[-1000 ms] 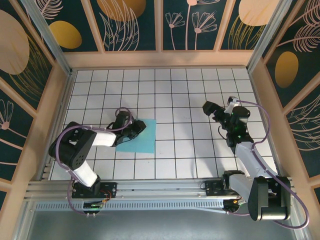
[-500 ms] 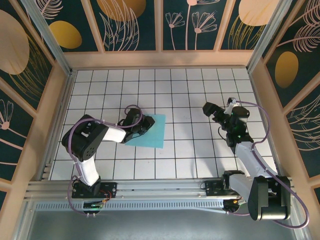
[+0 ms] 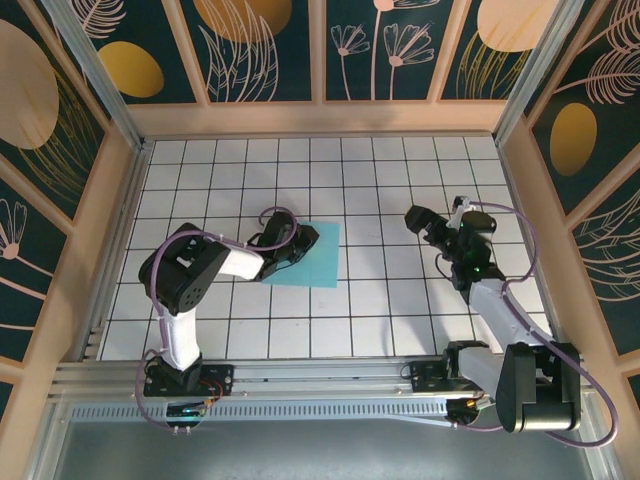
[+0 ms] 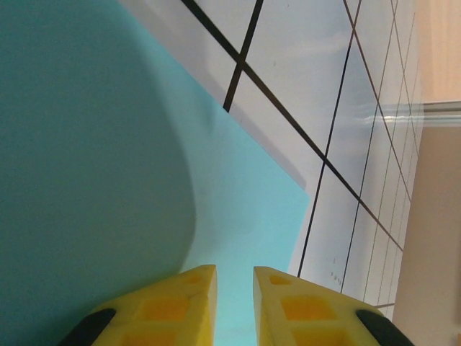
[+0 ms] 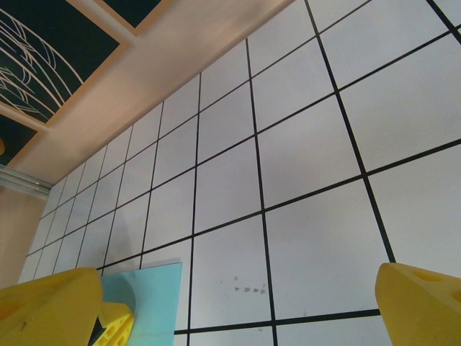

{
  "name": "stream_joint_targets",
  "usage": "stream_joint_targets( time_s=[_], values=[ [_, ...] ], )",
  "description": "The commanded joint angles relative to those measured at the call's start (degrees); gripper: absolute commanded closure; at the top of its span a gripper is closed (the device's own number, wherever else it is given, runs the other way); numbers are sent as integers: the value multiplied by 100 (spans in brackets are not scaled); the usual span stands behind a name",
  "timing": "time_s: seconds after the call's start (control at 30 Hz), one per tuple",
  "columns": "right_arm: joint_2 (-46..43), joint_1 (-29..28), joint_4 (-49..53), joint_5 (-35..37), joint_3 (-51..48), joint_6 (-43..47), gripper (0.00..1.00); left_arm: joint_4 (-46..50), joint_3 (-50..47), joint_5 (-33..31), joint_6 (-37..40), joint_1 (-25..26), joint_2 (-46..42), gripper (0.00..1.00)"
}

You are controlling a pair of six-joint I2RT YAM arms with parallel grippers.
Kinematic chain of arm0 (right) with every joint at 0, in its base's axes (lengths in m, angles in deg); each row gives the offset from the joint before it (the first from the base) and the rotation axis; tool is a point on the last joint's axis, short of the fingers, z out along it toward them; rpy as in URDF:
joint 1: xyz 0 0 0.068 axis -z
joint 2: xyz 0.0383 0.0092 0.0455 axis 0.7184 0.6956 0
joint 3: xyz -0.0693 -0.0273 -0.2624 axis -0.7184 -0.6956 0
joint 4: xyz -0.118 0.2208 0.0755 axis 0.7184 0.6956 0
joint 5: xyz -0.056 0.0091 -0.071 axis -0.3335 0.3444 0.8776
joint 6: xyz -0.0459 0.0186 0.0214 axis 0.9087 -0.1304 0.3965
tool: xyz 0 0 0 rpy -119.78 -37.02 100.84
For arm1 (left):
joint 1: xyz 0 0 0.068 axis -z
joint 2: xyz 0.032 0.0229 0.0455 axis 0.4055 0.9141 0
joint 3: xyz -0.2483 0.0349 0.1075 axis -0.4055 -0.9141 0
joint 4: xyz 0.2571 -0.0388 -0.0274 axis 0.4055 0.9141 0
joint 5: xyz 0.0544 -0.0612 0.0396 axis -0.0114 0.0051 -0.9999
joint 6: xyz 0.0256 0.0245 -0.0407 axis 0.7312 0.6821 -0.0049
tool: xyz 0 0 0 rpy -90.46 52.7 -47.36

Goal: Fold a paper plane with a square sheet of paper (fold left side to right side)
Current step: Move the square sheet of paper to the center of the table.

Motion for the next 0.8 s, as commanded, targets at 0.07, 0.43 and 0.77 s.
stream_joint_targets(
  time_s=[0.07, 0.43, 0.77],
  values=[
    [108, -116, 76, 68, 228, -36, 3, -173, 203, -198, -324, 66, 95, 80],
    [186, -271, 267, 136, 392, 77, 4, 189, 467, -293, 10, 81, -37, 79],
    [1373, -1375, 1701, 784, 1717, 1278, 7, 1656, -206, -980, 1154, 71, -1813, 69]
  ],
)
